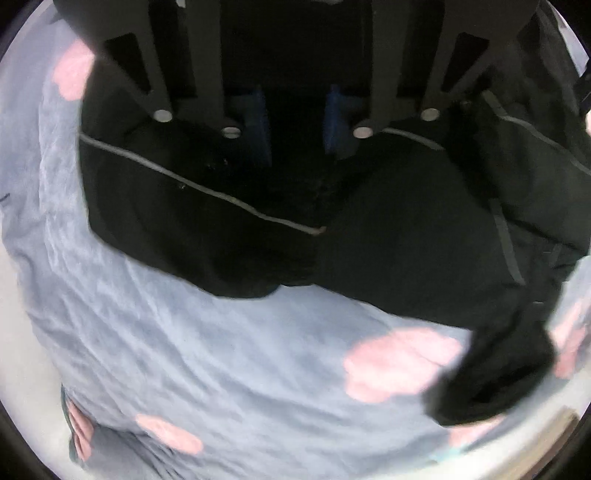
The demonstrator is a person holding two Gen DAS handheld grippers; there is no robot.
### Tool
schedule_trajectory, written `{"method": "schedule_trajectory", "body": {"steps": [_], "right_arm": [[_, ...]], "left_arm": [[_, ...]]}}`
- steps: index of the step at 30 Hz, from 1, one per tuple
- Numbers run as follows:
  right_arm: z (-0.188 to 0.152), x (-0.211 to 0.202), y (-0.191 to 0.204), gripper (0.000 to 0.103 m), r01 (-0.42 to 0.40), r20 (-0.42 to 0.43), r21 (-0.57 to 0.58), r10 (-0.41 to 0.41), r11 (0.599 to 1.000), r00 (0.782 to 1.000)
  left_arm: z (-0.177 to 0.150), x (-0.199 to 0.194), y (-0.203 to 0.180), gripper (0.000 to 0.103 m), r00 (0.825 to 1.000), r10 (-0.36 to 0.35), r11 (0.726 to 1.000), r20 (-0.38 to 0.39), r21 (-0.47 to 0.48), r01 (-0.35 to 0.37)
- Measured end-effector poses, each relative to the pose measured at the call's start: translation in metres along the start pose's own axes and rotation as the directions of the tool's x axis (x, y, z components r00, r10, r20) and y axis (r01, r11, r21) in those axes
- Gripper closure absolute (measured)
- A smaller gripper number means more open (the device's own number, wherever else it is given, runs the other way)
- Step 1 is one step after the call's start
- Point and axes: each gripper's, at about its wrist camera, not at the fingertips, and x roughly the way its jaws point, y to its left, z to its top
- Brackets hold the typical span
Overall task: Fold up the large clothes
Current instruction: 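Lift the held sleeve with the right gripper and fold it across the jacket front, then lay the sleeve on the jacket and open the right gripper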
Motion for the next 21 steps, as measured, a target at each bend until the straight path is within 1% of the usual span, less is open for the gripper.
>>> {"method": "schedule_trajectory", "body": {"steps": [3,6,8,9,10,11,13,14,17,20,21], "right_arm": [[0.004,-0.033,0.018,0.079,-0.073,0.048,-0.027,0.074,0.997,0.996],[0.008,-0.066,0.049,0.079,-0.157,0.082,-0.082,0.163,0.984,0.983],[0.01,-0.085,0.08,0.079,-0.226,0.091,-0.138,0.24,0.964,0.967],[0.01,-0.093,0.099,0.079,-0.283,0.082,-0.167,0.299,0.945,0.951],[0.008,-0.098,0.116,0.079,-0.323,0.071,-0.193,0.341,0.927,0.937],[0.009,-0.101,0.133,0.079,-0.347,0.059,-0.219,0.367,0.912,0.928],[0.006,-0.101,0.166,0.079,-0.39,0.027,-0.267,0.411,0.881,0.911],[0.003,-0.097,0.189,0.079,-0.412,-0.003,-0.298,0.431,0.861,0.902],[-0.01,-0.08,0.229,0.079,-0.44,-0.048,-0.358,0.455,0.823,0.889],[-0.018,-0.044,0.259,0.079,-0.473,-0.139,-0.362,0.456,0.803,0.879],[-0.02,-0.03,0.265,0.079,-0.47,-0.165,-0.358,0.441,0.807,0.882]], "left_arm": [[0.007,0.003,-0.002,0.048,1.0,0.002,1.0,0.007,0.007,-0.002],[0.015,0.0,-0.001,0.048,1.0,0.002,1.0,0.026,0.008,-0.003],[0.019,-0.005,0.003,0.048,0.999,0.006,1.0,0.044,0.002,-0.006],[0.021,-0.008,0.006,0.048,0.999,0.011,1.0,0.053,-0.005,-0.01],[0.023,-0.011,0.01,0.048,0.998,0.016,1.0,0.063,-0.014,-0.015],[0.024,-0.015,0.015,0.048,0.997,0.022,0.999,0.071,-0.025,-0.02],[0.024,-0.022,0.026,0.048,0.996,0.037,0.998,0.087,-0.051,-0.032],[0.024,-0.026,0.034,0.048,0.994,0.048,0.997,0.094,-0.067,-0.042],[0.017,-0.033,0.057,0.048,0.991,0.079,0.991,0.104,-0.119,-0.067],[0.009,-0.037,0.081,0.048,0.989,0.108,0.981,0.099,-0.171,-0.09],[0.005,-0.037,0.089,0.048,0.989,0.117,0.977,0.094,-0.189,-0.098]]}}
